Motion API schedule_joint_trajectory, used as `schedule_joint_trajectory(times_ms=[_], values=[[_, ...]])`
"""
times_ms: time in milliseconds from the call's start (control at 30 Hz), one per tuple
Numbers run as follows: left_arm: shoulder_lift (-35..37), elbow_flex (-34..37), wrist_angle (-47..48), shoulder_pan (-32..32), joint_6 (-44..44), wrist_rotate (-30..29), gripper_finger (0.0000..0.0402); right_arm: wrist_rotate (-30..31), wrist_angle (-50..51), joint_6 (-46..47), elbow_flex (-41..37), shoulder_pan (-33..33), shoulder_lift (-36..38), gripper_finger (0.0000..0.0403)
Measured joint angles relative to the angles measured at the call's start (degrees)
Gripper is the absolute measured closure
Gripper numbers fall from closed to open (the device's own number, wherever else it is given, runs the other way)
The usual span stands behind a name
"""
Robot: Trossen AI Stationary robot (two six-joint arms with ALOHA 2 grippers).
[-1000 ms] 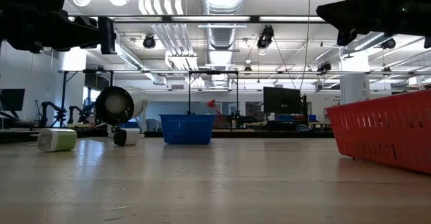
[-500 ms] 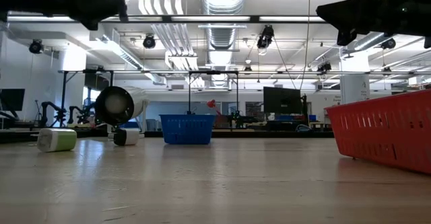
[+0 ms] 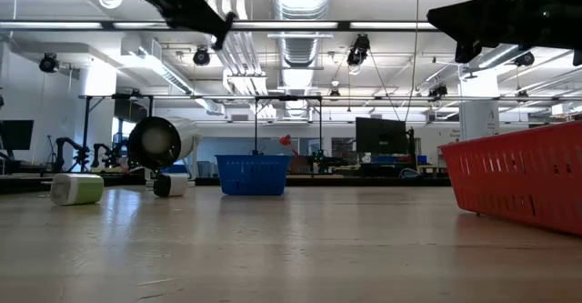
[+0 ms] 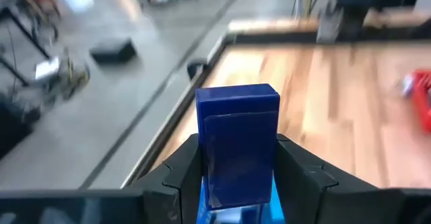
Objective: Pick & Place Office items
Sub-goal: Put the dark blue digital clock into the blue bin
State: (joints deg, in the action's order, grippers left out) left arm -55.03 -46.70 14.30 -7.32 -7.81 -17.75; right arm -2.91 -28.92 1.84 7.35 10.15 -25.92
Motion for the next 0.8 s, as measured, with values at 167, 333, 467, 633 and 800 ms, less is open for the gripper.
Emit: schedule_joint_trajectory(times_ms=[167,333,467,633,800], values=[[-11.44,-8.27,6.63,-3.45,-0.07,3.40,0.0256,-0.03,0.06,0.09,-0.09,0.00,-0.06,0.0369],[-20.61,-13.30,8.02,-7.09,-1.42,11.45,0.0256,-0.03,0.08,0.11,-0.09,0.00,-0.06,0.0369],[-27.18,-16.08,9.11,-10.04,-1.57,15.45,0.0256,-0.03,0.08,0.11,-0.09,0.00,-0.06,0.0369],[-34.15,-17.15,10.00,-12.60,-1.79,16.78,0.0256,-0.03,0.18,0.11,-0.09,0.00,-0.06,0.0369],[-39.00,-16.91,11.33,-14.41,-1.79,16.93,0.0256,-0.01,0.85,0.09,-0.11,0.00,-0.06,0.0369]])
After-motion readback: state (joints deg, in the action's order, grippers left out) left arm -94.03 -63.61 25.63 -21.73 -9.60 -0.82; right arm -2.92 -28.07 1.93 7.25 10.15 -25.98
